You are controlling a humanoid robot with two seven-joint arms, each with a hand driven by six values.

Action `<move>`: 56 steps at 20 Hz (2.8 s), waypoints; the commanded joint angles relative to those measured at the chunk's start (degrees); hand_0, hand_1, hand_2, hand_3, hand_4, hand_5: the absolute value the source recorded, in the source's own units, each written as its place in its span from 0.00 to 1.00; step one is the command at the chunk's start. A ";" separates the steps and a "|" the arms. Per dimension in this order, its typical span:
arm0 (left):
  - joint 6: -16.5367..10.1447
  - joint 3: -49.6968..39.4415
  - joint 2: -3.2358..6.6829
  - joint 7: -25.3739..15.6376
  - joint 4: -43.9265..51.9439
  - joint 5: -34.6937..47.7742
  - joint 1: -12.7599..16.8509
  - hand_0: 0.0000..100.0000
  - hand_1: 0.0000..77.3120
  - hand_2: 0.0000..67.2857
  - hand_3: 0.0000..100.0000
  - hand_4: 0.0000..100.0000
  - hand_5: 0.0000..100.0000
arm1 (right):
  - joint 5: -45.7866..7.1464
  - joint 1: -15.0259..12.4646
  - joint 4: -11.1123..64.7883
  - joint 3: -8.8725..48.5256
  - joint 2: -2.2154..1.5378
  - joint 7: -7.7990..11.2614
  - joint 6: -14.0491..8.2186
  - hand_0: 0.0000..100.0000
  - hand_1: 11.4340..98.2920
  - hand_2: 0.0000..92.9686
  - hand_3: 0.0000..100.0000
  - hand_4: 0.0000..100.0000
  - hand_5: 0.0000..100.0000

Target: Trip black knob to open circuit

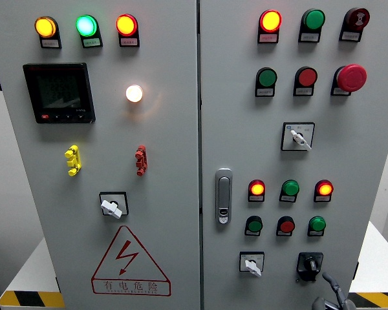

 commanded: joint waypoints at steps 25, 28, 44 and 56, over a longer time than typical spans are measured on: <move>0.00 0.00 -0.01 0.00 0.00 0.00 0.00 0.00 0.00 0.29 0.26 0.10 0.09 | 0.05 0.40 0.80 -3.03 -0.17 -1.09 0.01 1.00 0.53 0.08 0.91 0.95 1.00; 0.00 0.00 -0.01 0.00 0.00 0.00 0.00 0.00 0.00 0.29 0.26 0.10 0.09 | 0.05 0.40 0.89 -4.08 -0.17 -1.09 0.01 1.00 0.53 0.08 0.92 0.96 1.00; 0.00 0.00 -0.01 0.00 0.00 0.00 0.00 0.00 0.00 0.29 0.26 0.10 0.09 | 0.05 0.31 1.59 -5.58 -0.09 -1.18 0.01 1.00 0.52 0.09 0.92 0.96 1.00; 0.00 0.00 -0.01 0.00 0.00 0.00 0.00 0.00 0.00 0.29 0.26 0.10 0.09 | 0.05 0.31 0.80 -5.32 0.00 -1.62 0.01 1.00 0.52 0.09 0.92 0.97 1.00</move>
